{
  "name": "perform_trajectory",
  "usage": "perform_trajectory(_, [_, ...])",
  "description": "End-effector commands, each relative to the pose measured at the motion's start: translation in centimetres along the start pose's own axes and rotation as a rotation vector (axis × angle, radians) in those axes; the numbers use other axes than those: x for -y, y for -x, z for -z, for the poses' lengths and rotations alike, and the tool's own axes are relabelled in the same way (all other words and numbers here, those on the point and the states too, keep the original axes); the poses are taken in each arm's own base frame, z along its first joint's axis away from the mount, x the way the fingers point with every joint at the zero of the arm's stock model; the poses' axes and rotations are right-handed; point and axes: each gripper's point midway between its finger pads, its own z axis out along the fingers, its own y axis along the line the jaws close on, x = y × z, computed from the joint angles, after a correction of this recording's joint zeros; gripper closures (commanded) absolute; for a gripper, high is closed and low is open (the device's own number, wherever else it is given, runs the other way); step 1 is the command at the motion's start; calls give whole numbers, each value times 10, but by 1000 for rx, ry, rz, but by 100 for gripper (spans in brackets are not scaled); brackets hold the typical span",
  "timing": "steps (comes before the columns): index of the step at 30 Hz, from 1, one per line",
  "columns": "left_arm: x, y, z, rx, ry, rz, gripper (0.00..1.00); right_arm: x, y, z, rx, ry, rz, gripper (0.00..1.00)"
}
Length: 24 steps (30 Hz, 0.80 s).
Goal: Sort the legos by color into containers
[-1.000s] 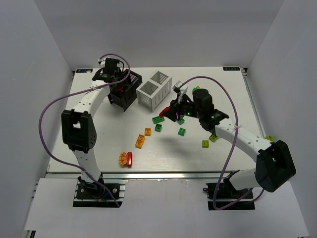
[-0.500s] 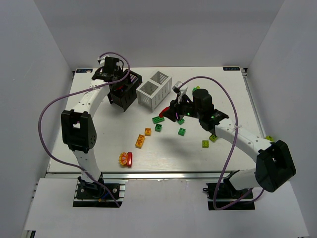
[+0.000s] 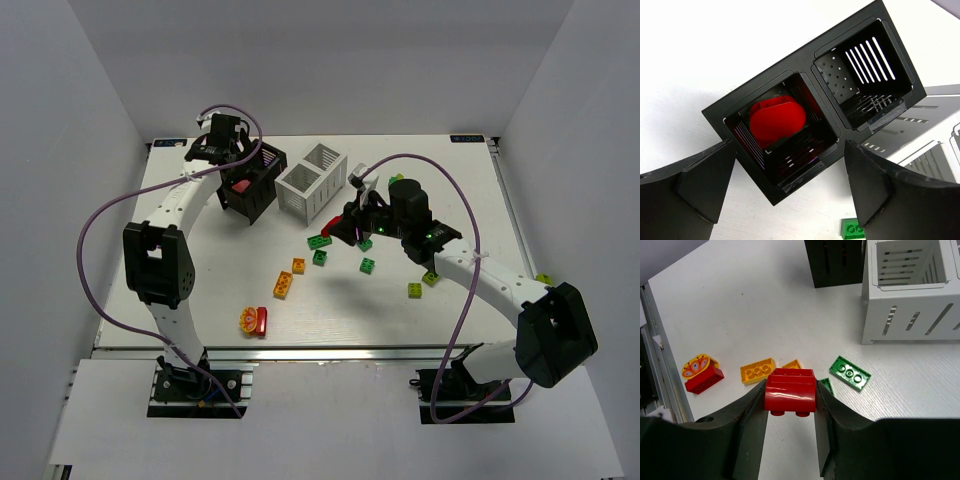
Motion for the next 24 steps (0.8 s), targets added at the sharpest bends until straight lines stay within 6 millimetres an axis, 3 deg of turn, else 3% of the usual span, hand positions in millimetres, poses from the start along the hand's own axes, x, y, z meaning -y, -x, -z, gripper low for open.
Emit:
perform_trajectory(1, [3, 29, 26, 69, -24, 24, 2, -5, 18, 5, 51, 21, 52, 100])
perform_trajectory(5, [-1, 34, 39, 80, -21, 13, 2, -11, 24, 5, 67, 68, 121, 100])
perform_trajectory(9, [-19, 30, 64, 106, -18, 27, 2, -19, 35, -5, 86, 169, 229, 100])
perform_trajectory(10, [-23, 29, 70, 113, -19, 36, 2, -21, 48, -8, 107, 183, 254, 100])
perform_trajectory(12, [-33, 28, 81, 130, -24, 69, 2, -21, 47, -21, 96, 234, 254, 100])
perform_trajectory(13, [-43, 21, 93, 138, -27, 82, 2, -23, 61, -25, 119, 246, 274, 100])
perform_trajectory(16, [-65, 7, 115, 154, -29, 122, 2, -22, 65, -48, 125, 274, 290, 100])
perform_trajectory(21, [-94, -22, 140, 159, -28, 156, 2, -16, 101, -92, 214, 268, 339, 100])
perform_trajectory(22, [-117, -38, 150, 163, 24, 167, 2, -11, 123, -125, 268, 248, 340, 100])
perform_trajectory(23, [-124, -45, 153, 158, 41, 164, 2, -5, 114, -148, 255, 228, 307, 100])
perform_trajectory(24, [-125, -45, 153, 158, 41, 164, 2, -12, 138, -145, 303, 233, 335, 100])
